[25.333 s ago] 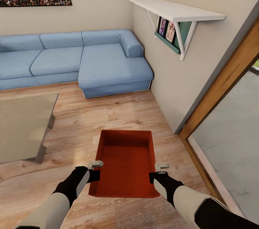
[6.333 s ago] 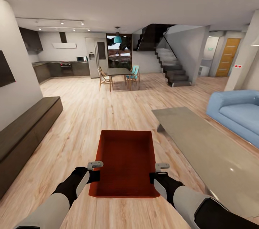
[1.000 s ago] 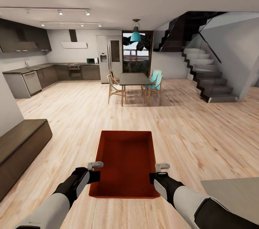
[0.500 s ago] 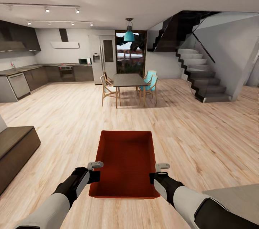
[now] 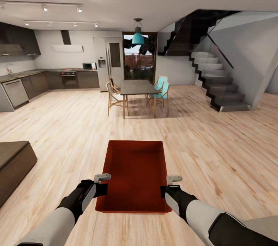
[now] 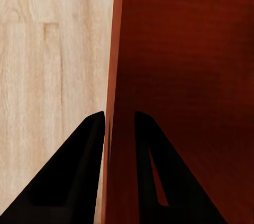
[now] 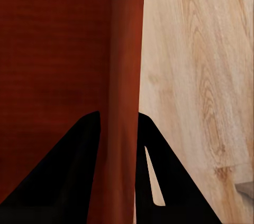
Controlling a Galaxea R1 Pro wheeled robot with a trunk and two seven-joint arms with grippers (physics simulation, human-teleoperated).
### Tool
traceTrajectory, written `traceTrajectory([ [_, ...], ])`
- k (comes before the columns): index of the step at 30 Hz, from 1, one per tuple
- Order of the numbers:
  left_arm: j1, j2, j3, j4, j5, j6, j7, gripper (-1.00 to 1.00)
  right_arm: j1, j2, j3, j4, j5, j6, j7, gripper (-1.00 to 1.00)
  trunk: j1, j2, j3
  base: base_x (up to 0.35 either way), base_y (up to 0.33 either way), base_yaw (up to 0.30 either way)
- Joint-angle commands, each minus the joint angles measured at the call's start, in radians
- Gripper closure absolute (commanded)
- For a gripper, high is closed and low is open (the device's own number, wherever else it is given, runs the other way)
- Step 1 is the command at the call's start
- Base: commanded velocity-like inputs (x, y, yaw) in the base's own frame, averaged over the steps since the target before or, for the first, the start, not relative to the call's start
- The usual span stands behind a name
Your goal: Move the two storage containers from the living room to the garage. In the garage, place one container on the floor and stack the other container on top of it (either order is fine).
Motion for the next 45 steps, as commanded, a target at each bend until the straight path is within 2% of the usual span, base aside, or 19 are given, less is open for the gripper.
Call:
traceTrajectory([
  [1,0.000,0.001,0.005,0.000,-0.031,0.008,0.018,1.00,-0.001,-0.001,-0.005,-0.003,0.028,0.006,-0.007,1.00,0.001,-0.002,-0.002,0.322,0.000,0.000],
  [12,-0.001,0.001,0.005,0.000,-0.031,0.008,0.018,1.00,-0.001,-0.001,-0.005,-0.003,0.028,0.006,-0.007,1.00,0.001,-0.002,-0.002,0.322,0.000,-0.021],
  [45,0.000,0.001,0.005,0.000,-0.031,0.008,0.018,1.00,-0.001,-0.001,-0.005,-0.003,0.027,0.006,-0.007,1.00,0.001,-0.002,-0.002,0.322,0.000,-0.217],
])
